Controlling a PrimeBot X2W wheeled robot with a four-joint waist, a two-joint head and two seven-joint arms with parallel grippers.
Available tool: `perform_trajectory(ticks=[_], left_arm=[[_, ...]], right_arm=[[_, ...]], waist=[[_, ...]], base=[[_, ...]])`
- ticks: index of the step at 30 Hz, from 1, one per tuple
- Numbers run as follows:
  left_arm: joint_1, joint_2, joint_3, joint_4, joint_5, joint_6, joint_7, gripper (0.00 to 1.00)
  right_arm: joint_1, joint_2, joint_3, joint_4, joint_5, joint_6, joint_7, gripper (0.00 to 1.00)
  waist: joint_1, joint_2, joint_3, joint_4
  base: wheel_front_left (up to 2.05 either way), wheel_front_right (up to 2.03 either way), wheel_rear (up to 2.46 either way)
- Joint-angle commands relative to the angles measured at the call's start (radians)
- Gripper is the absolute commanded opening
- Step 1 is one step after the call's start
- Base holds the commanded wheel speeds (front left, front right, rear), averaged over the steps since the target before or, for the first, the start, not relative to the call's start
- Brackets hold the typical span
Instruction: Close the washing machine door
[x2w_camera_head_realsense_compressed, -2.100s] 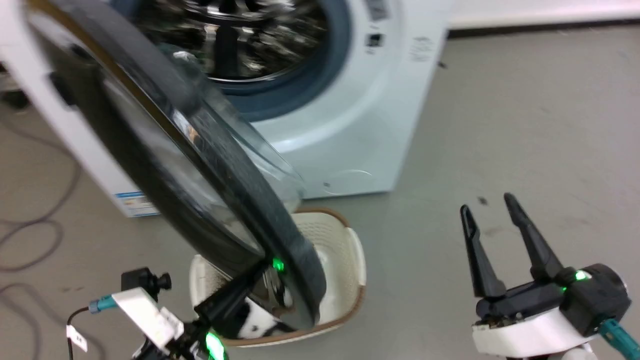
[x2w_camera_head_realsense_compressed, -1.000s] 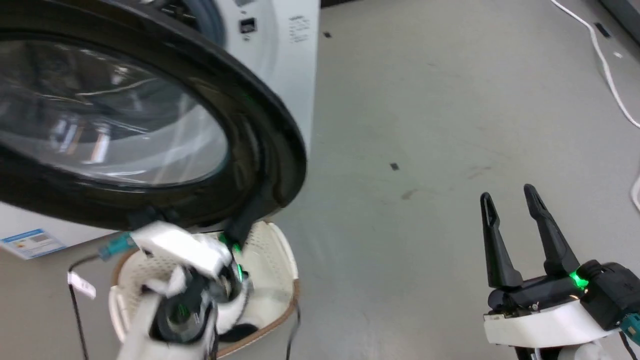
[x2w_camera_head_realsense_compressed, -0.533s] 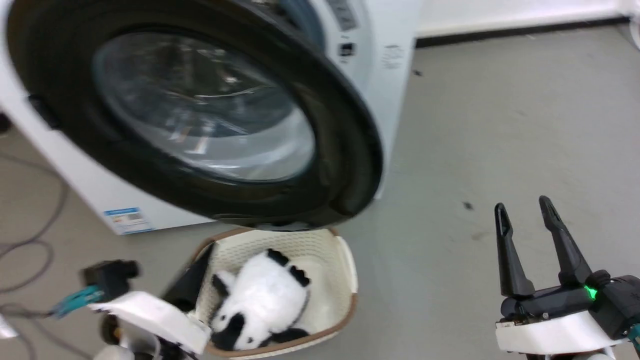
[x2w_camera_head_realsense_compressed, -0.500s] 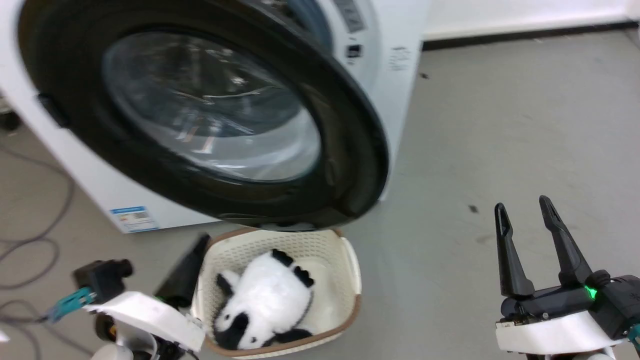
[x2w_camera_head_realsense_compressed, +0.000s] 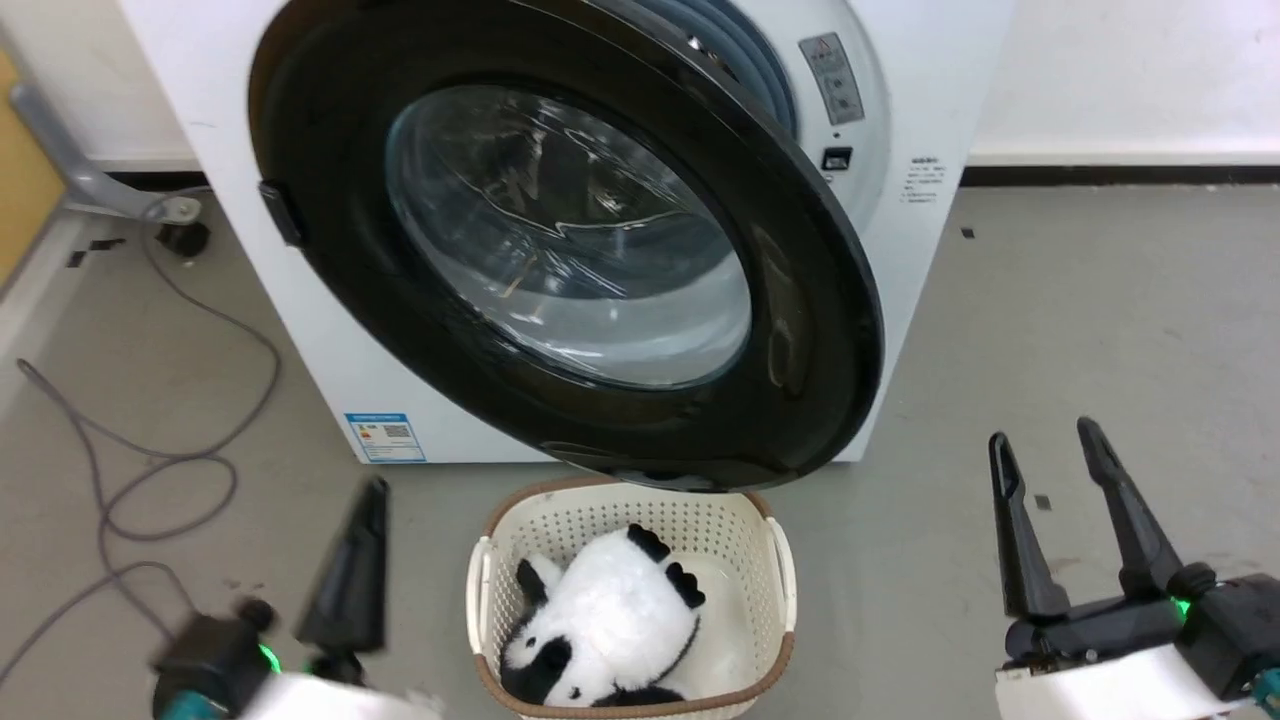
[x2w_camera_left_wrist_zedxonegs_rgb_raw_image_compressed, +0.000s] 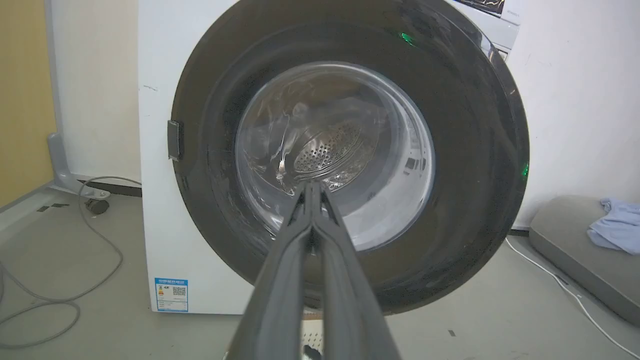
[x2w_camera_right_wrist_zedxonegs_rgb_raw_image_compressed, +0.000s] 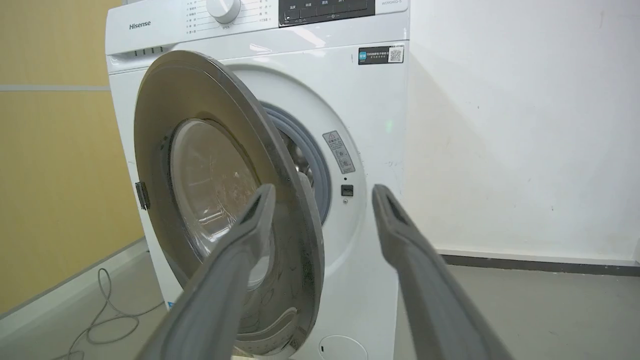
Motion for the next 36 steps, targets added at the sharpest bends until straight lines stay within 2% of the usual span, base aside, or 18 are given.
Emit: perform_trajectory(ticks=[1, 2, 9, 14, 15, 16, 21, 26, 27, 28, 32, 36], left_arm=[[0.026, -0.014, -0.003, 0.002, 0.043, -0.007, -0.004, 0.4], [0.037, -0.018, -0.012, 0.009, 0.082, -0.011, -0.004, 1.0], [0.049, -0.033, -0.029, 0.012, 0.253, -0.039, -0.004, 1.0], [0.047, -0.058, -0.018, -0.001, 0.292, -0.051, -0.004, 1.0], [0.045, -0.062, -0.017, -0.002, 0.297, -0.053, -0.004, 1.0], [0.043, -0.066, -0.017, -0.003, 0.3, -0.056, -0.004, 1.0], [0.014, -0.102, 0.005, -0.016, 0.28, -0.064, -0.004, 1.0], [-0.016, -0.112, 0.005, -0.023, 0.292, -0.071, -0.004, 1.0], [-0.019, -0.114, 0.007, -0.023, 0.294, -0.071, -0.004, 1.0], [-0.035, -0.119, 0.018, -0.029, 0.3, -0.073, -0.004, 1.0], [-0.06, -0.123, 0.017, -0.037, 0.308, -0.075, -0.004, 1.0], [-0.084, -0.127, 0.009, -0.04, 0.313, -0.076, -0.004, 1.0]], right_arm=[[0.017, -0.005, 0.0, 0.004, -0.01, -0.001, -0.004, 1.0], [0.021, -0.004, 0.001, 0.008, -0.01, -0.001, -0.004, 1.0], [0.03, -0.008, 0.009, 0.06, -0.015, -0.001, -0.004, 1.0], [0.024, -0.011, 0.009, 0.079, -0.011, -0.001, -0.004, 1.0], [0.023, -0.014, 0.013, 0.082, -0.006, -0.001, -0.004, 0.23], [0.02, -0.025, 0.024, 0.085, -0.007, -0.001, -0.004, 0.0], [-0.017, -0.129, 0.112, 0.111, -0.005, -0.001, -0.004, 0.0], [-0.108, -0.244, 0.21, 0.157, 0.023, -0.001, -0.004, 0.0], [-0.133, -0.265, 0.235, 0.159, 0.029, -0.001, -0.004, 0.0], [-0.21, -0.318, 0.303, 0.178, 0.055, -0.001, -0.004, 0.0], [-0.325, -0.37, 0.352, 0.232, 0.101, -0.001, -0.004, 0.0], [-0.431, -0.401, 0.353, 0.31, 0.164, -0.001, -0.004, 0.0]], waist=[[0.0001, 0.0, -0.008, 0.008], [0.0001, 0.0, -0.009, 0.009], [0.0001, 0.0, -0.003, 0.009], [0.0001, 0.0, 0.012, 0.017], [0.0001, 0.0, 0.015, 0.021], [0.0001, 0.0, 0.019, 0.025], [0.0001, 0.0, 0.06, 0.057], [0.0001, 0.0, 0.106, 0.092], [0.0001, 0.0, 0.114, 0.098], [0.0001, 0.0, 0.146, 0.117], [0.0001, 0.0, 0.191, 0.14], [0.0001, 0.0, 0.23, 0.158]], base=[[0.0, 0.0, 0.0], [0.0, 0.0, 0.0], [0.0, 0.0, 0.0], [0.0, 0.0, 0.0], [0.0, 0.0, 0.0], [0.0, 0.0, 0.0], [0.0, 0.0, 0.0], [0.0, 0.0, 0.0], [0.0, 0.0, 0.0], [0.0, 0.0, 0.0], [0.0, 0.0, 0.0], [0.0, 0.0, 0.0]])
